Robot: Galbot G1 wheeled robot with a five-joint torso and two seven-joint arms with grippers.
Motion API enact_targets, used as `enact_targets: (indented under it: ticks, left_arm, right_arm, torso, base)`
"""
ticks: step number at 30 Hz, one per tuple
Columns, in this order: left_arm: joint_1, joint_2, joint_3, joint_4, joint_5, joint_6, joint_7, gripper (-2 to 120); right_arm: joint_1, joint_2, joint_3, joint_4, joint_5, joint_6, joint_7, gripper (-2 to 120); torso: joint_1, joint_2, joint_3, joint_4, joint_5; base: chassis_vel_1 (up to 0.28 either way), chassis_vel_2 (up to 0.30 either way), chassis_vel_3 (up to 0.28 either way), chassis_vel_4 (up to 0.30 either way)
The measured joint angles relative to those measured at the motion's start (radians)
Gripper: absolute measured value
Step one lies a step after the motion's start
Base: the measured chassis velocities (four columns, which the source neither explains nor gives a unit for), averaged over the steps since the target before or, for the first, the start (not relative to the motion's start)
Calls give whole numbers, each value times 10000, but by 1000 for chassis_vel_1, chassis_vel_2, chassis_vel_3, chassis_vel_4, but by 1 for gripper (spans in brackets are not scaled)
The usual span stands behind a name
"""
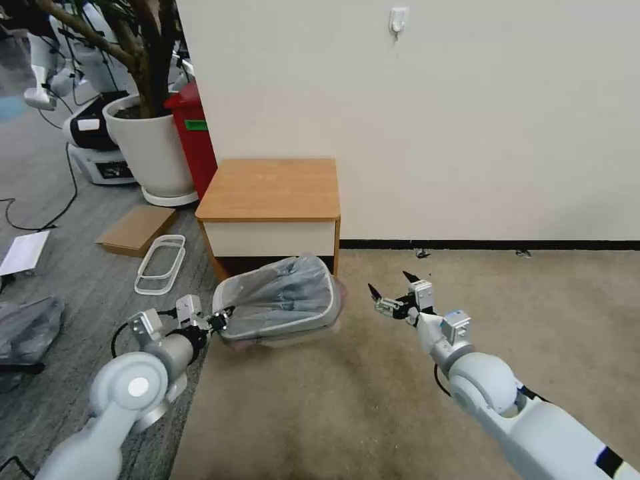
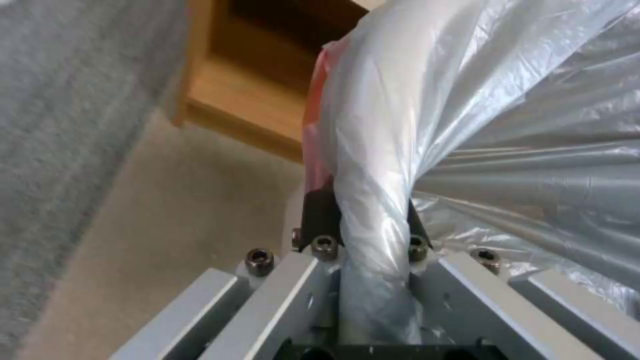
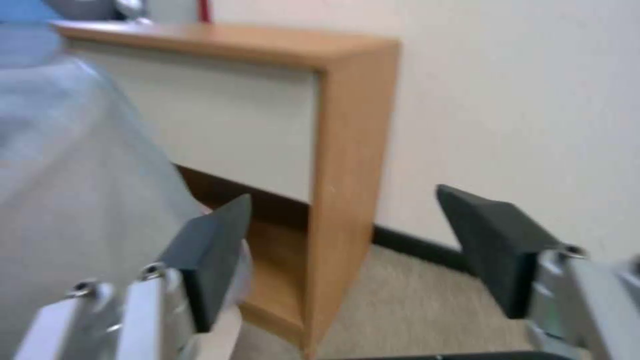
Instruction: Pick up the garbage bag from the table and place it over the trash can.
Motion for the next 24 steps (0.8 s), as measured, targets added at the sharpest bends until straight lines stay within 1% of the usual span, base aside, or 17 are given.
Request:
enact_targets:
  ticks: [3, 4, 7, 8, 9, 11, 12, 15, 16, 18, 20, 21, 22, 24]
  left_arm:
    - [30, 32, 139, -61, 908, -186, -37, 2]
    - [30, 32, 139, -61, 908, -186, -37, 2]
    - [99, 61, 249, -165, 1669, -341, -68, 2]
    - [99, 61, 249, -165, 1669, -341, -68, 2]
    - [134, 70, 293, -217, 1946, -394, -76, 2]
    - [212, 89, 409, -320, 2733, -520, -86, 2]
    - [212, 89, 409, -320, 2733, -520, -86, 2]
    - [381, 20, 600, -537, 4071, -642, -139, 2]
    - [381, 20, 600, -537, 4071, -642, -139, 2]
    - [538, -56, 786, -693, 4992, -732, -192, 2]
    - [538, -56, 786, -693, 4992, -732, -192, 2]
    - [693, -145, 989, -881, 5753, -782, -196, 2]
    - [780, -207, 1091, -973, 6087, -802, -189, 2]
    - [984, -328, 1278, -1121, 6699, -854, -124, 2]
  right_arm:
    - [-114, -145, 10, 787, -540, -113, -223, 61]
    - [-114, -145, 10, 787, -540, -113, -223, 61]
    - [-81, -262, -163, 1485, -1157, -485, -389, 47]
    - [-81, -262, -163, 1485, -1157, -485, -389, 47]
    - [-1, -307, -263, 1737, -1458, -681, -514, 40]
    - [255, -360, -554, 2123, -1994, -1131, -883, 30]
    - [255, -360, -554, 2123, -1994, -1131, -883, 30]
    - [775, -215, -1177, 2360, -2774, -1902, -1476, 17]
    - [775, -215, -1177, 2360, -2774, -1902, -1476, 17]
    - [1153, 0, -1578, 2319, -3425, -2164, -2182, 7]
    - [1153, 0, -1578, 2319, -3425, -2164, -2182, 7]
    - [1576, 168, -2039, 2158, -3852, -2374, -2930, 0]
    - [1862, 242, -2342, 2048, -3962, -2496, -3288, 0]
    - [2454, 355, -3031, 1820, -4014, -2837, -3614, 0]
  torso:
    - [0, 0, 0, 0, 1]
    - [0, 0, 0, 0, 1]
    - [0, -1, 0, 0, 2]
    - [0, -1, 0, 0, 2]
    - [0, 0, 0, 0, 1]
    - [0, 0, 0, 0, 1]
    - [0, 0, 0, 0, 1]
    - [0, 0, 0, 1, 2]
    - [0, 0, 0, 1, 2]
    - [0, 0, 0, 1, 1]
    - [0, 0, 0, 1, 1]
    - [0, 0, 0, 1, 1]
    - [0, 0, 0, 1, 2]
    - [0, 0, 0, 0, 1]
  base:
    - [0, 0, 0, 0]
    - [0, 0, 0, 0]
    - [0, 0, 0, 0]
    - [0, 0, 0, 0]
    - [0, 0, 0, 0]
    - [0, 0, 0, 0]
    - [0, 0, 0, 0]
    - [0, 0, 0, 0]
    - [0, 0, 0, 0]
    - [0, 0, 0, 0]
    - [0, 0, 0, 0]
    - [0, 0, 0, 0]
    - [0, 0, 0, 0]
    - [0, 0, 0, 0]
